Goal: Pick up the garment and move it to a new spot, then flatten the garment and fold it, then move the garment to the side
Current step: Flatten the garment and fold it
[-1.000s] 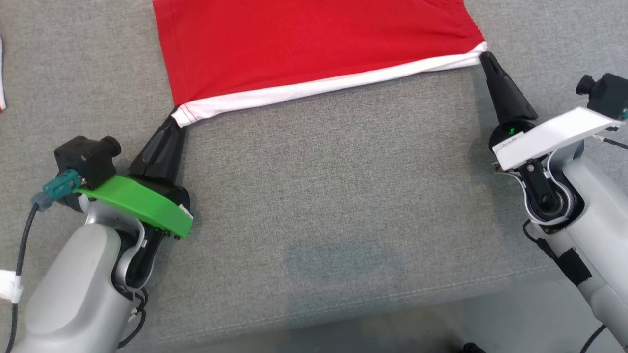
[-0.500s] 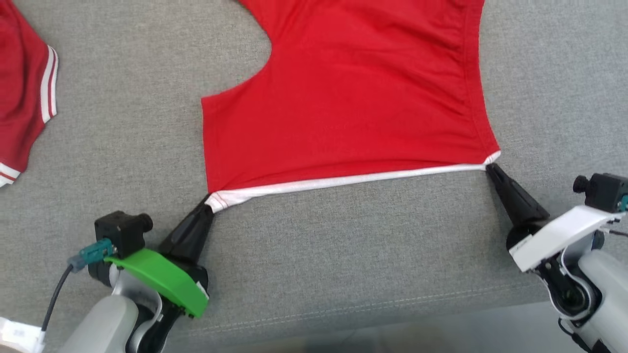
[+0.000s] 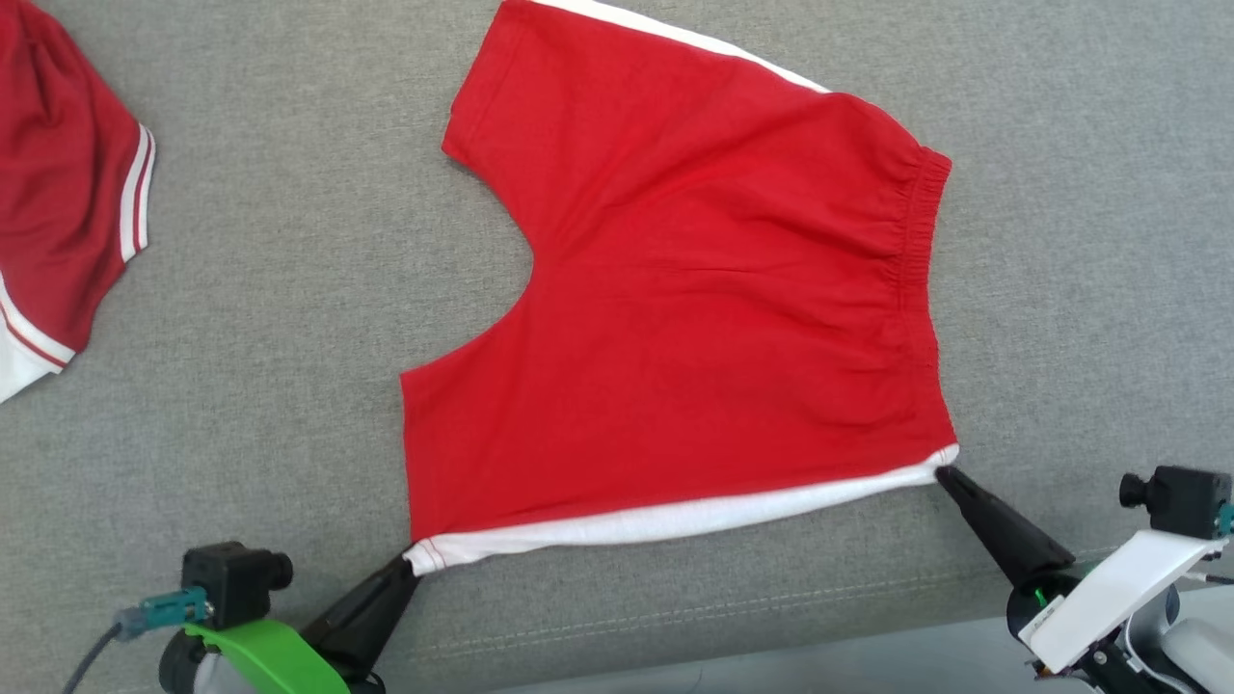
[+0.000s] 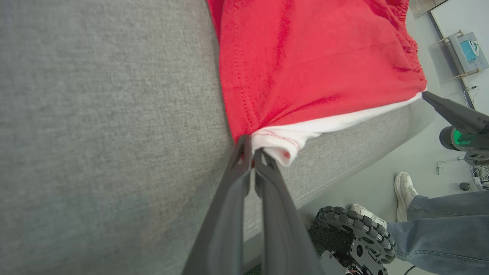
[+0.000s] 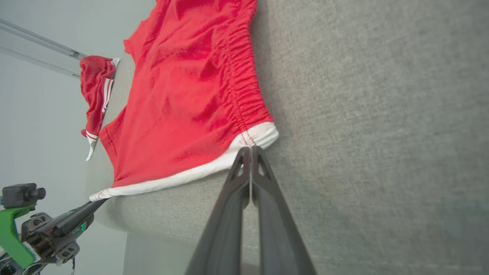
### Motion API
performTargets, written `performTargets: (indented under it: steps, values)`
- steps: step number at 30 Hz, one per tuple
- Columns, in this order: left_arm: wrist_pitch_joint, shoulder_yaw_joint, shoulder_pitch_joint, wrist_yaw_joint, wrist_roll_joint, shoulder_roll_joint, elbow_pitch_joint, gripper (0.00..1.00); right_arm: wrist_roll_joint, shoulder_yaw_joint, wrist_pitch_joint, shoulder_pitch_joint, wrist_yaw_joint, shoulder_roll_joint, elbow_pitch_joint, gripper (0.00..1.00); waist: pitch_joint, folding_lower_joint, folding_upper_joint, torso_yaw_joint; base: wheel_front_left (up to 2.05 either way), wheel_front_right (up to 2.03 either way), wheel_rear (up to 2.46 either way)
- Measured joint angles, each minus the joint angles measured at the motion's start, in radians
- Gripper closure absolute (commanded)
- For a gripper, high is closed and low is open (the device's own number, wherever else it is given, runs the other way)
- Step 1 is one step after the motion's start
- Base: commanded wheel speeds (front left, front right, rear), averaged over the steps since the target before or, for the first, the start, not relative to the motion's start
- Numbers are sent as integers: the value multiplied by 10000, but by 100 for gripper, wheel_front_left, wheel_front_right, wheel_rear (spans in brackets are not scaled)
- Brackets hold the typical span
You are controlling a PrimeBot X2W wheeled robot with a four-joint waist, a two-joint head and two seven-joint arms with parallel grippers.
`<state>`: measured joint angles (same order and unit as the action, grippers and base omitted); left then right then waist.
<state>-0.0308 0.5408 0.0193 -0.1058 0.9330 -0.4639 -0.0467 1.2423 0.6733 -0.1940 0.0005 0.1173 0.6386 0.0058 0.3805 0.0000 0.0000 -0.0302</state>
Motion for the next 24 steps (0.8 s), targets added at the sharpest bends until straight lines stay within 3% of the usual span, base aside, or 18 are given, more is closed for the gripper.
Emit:
performTargets:
  steps: [8,17,24]
  values:
    - [-861,-679,-834,12,-82,-1290,-2121,100,71,-506,-75,-573,4,433,-1231,100,-115,0,0,-415,0,0,0]
    - [-2408,-1162,-2543,196,359,-2033,-3310,100,290,-940,140,-1496,15,614,-2015,100,95,0,0,-862,0,0,0]
    - [-3614,-1693,-4791,506,761,-2188,-3689,100,336,-1030,602,-2574,-23,539,-2061,100,665,0,0,-1190,0,0,0]
